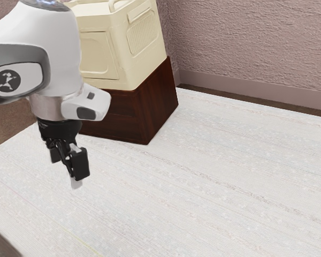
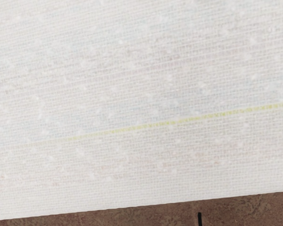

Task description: Pull the drawer handle with one arm to open the drawer

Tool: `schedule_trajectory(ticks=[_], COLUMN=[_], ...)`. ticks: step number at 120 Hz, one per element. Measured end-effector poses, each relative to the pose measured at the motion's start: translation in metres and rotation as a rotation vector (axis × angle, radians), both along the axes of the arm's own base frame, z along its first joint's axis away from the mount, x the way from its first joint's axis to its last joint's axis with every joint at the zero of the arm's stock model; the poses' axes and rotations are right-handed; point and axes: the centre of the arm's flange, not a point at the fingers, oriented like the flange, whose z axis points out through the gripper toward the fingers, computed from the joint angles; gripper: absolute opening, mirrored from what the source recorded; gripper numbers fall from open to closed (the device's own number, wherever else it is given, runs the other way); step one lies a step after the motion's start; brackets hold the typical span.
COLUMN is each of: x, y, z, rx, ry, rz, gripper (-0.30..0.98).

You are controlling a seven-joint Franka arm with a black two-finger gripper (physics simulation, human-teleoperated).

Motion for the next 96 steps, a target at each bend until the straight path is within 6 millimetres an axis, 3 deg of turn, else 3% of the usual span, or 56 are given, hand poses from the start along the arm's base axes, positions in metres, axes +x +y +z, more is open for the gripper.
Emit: schedule_trajectory(ticks=[16,26,48,59,66,76,96], x=[0.009,0.011,0.055,0.069,0.070,0.074,0.070], y=[-0.033,-0.040,0.017,0.020,0.020,0.045,0.114], z=[0.009,0.011,-0.009,-0.008,0.003,0.008,-0.021], rx=[-0.063,-0.128,-0.126,-0.079,-0.112,-0.178,-0.207], ry=[-0.175,-0.213,-0.272,-0.312,-0.360,-0.415,-0.407], rz=[-0.063,-0.053,-0.164,-0.326,-0.467,-0.634,-0.776], gripper=[0.69,0.69,0.69,0.69,0.69,0.69,0.69])
